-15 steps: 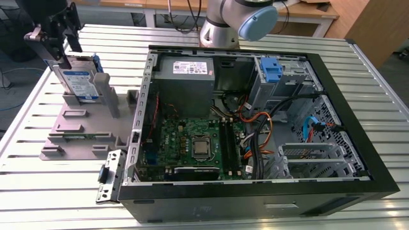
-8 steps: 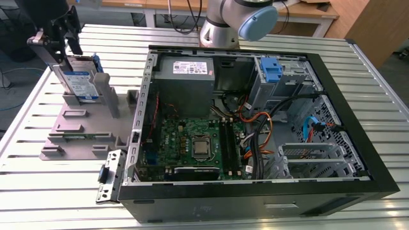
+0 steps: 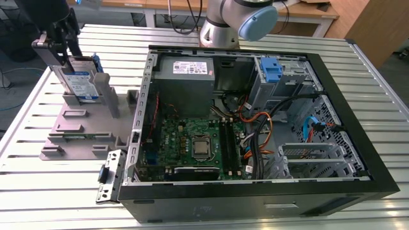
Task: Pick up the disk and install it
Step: 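Pick up the disk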
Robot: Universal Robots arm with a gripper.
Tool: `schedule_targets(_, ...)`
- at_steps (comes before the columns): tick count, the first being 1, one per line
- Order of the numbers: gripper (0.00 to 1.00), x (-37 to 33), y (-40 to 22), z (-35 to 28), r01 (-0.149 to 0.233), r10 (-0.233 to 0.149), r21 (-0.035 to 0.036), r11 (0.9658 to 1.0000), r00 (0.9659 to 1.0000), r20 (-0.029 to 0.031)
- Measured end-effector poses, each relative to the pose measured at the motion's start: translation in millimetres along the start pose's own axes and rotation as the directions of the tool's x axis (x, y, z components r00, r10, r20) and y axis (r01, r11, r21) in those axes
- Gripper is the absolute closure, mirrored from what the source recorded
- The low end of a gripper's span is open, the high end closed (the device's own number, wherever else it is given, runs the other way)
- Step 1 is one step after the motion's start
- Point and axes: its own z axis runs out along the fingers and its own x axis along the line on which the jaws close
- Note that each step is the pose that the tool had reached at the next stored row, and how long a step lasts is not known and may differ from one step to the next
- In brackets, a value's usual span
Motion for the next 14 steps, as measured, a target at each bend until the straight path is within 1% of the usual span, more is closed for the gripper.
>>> schedule_targets(2,0.35,0.0,0.2,1.7,0.010,-0.010,0.0002,0.9999,0.9999,-0.0004)
schedule_targets(7,0.35,0.2,0.4,5.9,0.011,-0.011,0.0015,0.9999,0.9999,-0.0003)
schedule_targets(14,0.35,0.2,0.4,6.2,0.011,-0.011,0.0014,0.9999,0.9999,-0.0004)
